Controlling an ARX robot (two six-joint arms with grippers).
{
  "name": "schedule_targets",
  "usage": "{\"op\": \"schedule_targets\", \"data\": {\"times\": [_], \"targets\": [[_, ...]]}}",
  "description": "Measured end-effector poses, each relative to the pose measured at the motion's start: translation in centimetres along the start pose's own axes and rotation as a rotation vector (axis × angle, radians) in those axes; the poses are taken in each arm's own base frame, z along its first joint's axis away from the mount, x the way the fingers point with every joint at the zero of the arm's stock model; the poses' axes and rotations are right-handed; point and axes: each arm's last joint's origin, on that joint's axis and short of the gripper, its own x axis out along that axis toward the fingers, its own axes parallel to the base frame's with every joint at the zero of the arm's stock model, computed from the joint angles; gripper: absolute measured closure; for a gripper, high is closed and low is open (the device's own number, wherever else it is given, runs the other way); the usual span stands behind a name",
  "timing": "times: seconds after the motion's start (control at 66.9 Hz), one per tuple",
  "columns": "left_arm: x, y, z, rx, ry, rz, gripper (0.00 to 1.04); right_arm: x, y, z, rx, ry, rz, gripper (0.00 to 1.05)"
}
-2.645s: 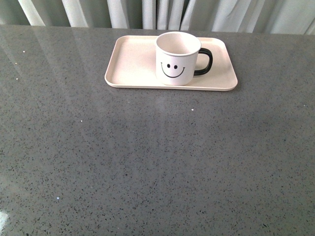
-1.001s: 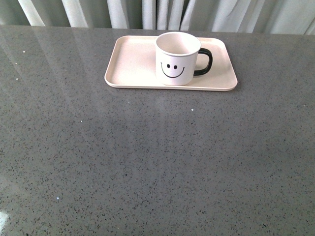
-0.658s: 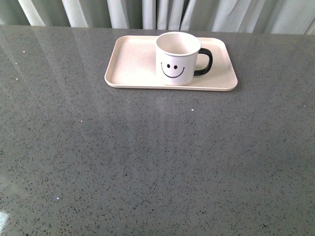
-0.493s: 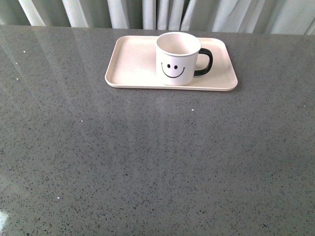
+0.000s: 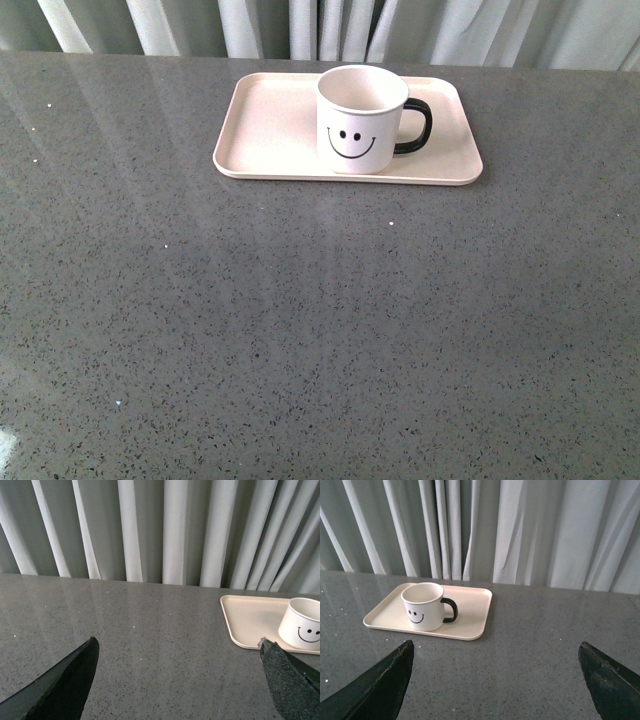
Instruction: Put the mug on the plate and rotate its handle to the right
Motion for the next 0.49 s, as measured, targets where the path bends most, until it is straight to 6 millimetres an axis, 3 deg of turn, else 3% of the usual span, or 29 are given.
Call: {"op": "schedule_targets", "data": {"times": [0.493], "targets": [[0.00, 0.00, 0.00, 0.000, 0.000, 0.000, 0.09, 0.00, 0.00, 0.00, 0.000, 0.000, 0.000, 0.09]]}}
